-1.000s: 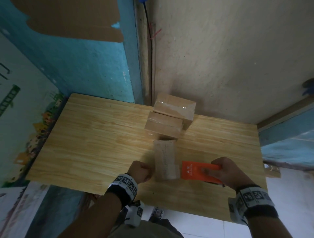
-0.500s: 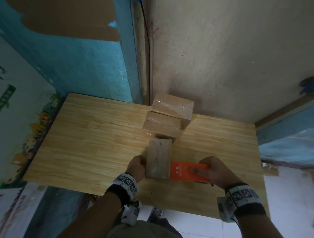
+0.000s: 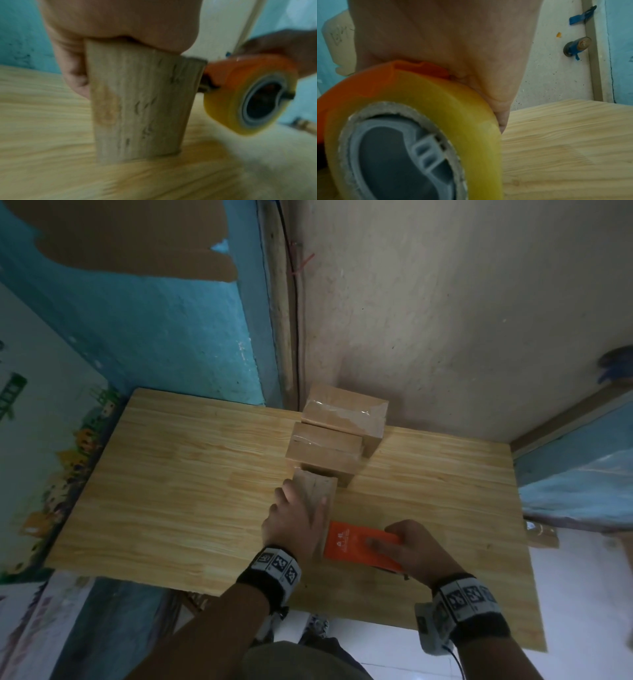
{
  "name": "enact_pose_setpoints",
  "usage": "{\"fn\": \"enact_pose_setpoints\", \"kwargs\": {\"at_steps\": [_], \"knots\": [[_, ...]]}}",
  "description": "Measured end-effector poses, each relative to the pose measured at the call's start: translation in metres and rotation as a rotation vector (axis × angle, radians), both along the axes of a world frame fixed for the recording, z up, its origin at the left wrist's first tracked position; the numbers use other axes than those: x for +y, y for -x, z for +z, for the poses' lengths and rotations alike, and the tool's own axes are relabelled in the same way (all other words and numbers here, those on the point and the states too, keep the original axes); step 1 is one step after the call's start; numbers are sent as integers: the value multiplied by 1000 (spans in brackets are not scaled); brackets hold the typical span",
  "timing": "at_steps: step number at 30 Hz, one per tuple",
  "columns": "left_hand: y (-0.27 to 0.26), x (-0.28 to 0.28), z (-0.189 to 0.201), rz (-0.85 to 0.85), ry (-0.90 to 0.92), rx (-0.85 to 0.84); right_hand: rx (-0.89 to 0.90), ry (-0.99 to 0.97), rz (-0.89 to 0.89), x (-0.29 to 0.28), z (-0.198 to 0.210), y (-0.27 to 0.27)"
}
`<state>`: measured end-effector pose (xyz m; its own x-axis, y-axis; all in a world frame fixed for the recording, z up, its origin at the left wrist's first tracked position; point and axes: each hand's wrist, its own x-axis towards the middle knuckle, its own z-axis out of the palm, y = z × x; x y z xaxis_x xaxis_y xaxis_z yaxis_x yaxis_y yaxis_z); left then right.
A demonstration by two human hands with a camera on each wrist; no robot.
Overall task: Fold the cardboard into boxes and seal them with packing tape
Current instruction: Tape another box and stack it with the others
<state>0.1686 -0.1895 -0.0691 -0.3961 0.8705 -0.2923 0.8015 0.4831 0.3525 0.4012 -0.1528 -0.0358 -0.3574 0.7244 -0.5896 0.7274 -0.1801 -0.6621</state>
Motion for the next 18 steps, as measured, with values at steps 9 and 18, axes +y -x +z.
{"fn": "enact_pose_setpoints", "kwargs": {"at_steps": [9,18], "knots": [[-4,5,2,-47,72,61,2,110,-117,-5,-12,-49],[-4,6,2,-46,45,31,-308,-49,81,-7,-16,-40]]}}
